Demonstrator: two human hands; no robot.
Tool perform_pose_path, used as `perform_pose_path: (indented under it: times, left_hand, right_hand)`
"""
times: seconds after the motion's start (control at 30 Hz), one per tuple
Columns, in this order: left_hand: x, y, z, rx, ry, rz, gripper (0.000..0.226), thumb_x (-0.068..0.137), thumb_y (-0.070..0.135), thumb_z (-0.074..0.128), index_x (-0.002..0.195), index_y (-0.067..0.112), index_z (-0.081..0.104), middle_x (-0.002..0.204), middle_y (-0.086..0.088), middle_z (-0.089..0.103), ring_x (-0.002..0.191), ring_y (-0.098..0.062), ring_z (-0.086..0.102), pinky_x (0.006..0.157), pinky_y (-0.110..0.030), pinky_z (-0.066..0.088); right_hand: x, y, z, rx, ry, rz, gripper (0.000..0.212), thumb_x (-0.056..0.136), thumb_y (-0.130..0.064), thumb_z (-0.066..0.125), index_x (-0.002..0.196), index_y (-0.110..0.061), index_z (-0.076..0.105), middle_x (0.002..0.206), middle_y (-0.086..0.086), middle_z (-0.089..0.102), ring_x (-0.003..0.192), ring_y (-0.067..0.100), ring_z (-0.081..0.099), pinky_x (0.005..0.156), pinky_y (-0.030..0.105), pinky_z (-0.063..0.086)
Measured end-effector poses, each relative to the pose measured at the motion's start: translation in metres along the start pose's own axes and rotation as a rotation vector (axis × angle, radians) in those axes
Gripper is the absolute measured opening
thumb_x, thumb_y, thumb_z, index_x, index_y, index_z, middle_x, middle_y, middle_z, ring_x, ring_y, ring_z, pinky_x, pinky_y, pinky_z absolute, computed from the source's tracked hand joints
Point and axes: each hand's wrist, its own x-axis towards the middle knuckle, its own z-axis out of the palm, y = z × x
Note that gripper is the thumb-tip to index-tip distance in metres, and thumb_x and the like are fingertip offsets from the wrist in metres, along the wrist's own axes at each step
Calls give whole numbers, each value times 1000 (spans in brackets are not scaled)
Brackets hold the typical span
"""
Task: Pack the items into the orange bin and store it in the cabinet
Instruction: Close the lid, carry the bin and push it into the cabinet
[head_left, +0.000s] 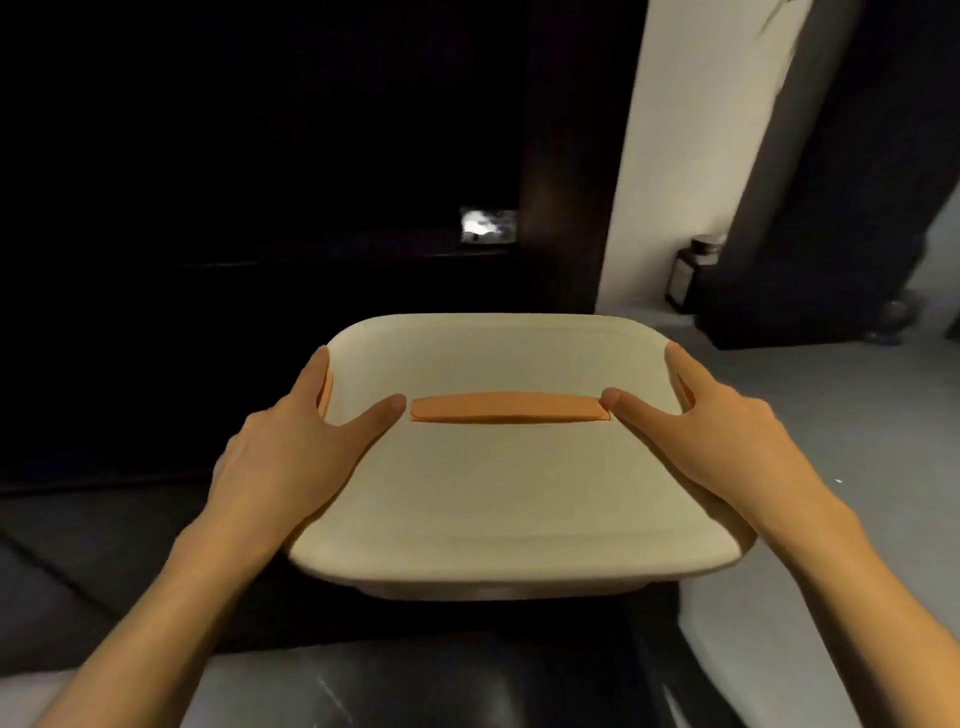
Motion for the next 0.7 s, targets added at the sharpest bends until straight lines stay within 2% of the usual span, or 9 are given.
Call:
perform_pose_path:
  times: [0.07, 0.13, 0.2, 0.3, 0.4, 0.47, 0.6, 0.7]
  left_hand:
    - [-16, -50, -42, 37, 21, -109, 101, 51, 96, 23, 138, 48, 10, 128, -7, 55, 104, -37, 57, 82, -49, 48]
    - [-36, -94, -81, 84, 29, -236, 101, 53, 94, 25, 140, 45, 9, 129, -8, 55, 105, -37, 56, 81, -45, 45]
    - [-58, -133, -116, 130, 86, -358, 100, 56, 89, 27, 142, 41, 11, 130, -9, 55, 104, -36, 57, 81, -43, 45]
    - [-93, -189, -161, 169, 219, -501, 93, 61, 84, 33, 141, 40, 17, 128, -8, 57, 103, -35, 57, 82, -43, 45]
    - [-127, -249, -204, 183, 291, -630, 96, 59, 85, 33, 141, 39, 18, 132, -8, 54, 109, -35, 55, 88, -45, 43]
    - [-149, -290, -234, 199, 327, -724, 98, 57, 86, 32, 141, 38, 19, 134, -7, 53, 112, -36, 54, 91, -45, 42]
    - [-184, -363, -284, 246, 416, -844, 90, 65, 80, 41, 141, 35, 23, 131, -8, 55, 110, -36, 54, 87, -42, 42]
    - [-204, -415, -309, 286, 440, -890, 84, 68, 78, 42, 140, 38, 24, 124, -9, 60, 103, -35, 57, 78, -38, 41]
  right_hand:
    - [3, -52, 24, 15, -74, -143, 100, 58, -92, 29, 142, -41, 12, 136, 2, 52, 111, 34, 55, 72, 40, 43]
    - [-1, -107, 48, 37, -159, -284, 97, 58, -92, 28, 139, -40, 17, 121, 1, 60, 91, 28, 59, 61, 32, 39]
    - [-11, -163, 74, 64, -217, -407, 94, 57, -93, 27, 134, -39, 22, 103, -2, 62, 72, 17, 52, 50, 27, 32]
    - [-39, -247, 112, 76, -270, -567, 94, 55, -94, 26, 134, -42, 21, 107, -3, 59, 73, 15, 42, 46, 24, 25]
    - [-75, -328, 147, 116, -346, -707, 93, 55, -94, 27, 134, -47, 17, 87, -11, 46, 70, 13, 41, 46, 25, 27]
    - [-104, -380, 168, 148, -385, -789, 92, 54, -94, 28, 133, -47, 18, 81, -15, 43, 74, 15, 46, 50, 27, 33]
    - [-163, -468, 211, 170, -459, -911, 96, 56, -93, 27, 137, -44, 15, 109, -3, 60, 97, 25, 56, 67, 37, 43]
    - [-200, -526, 243, 190, -472, -996, 94, 55, -94, 26, 135, -45, 18, 116, -1, 60, 99, 27, 56, 67, 37, 42]
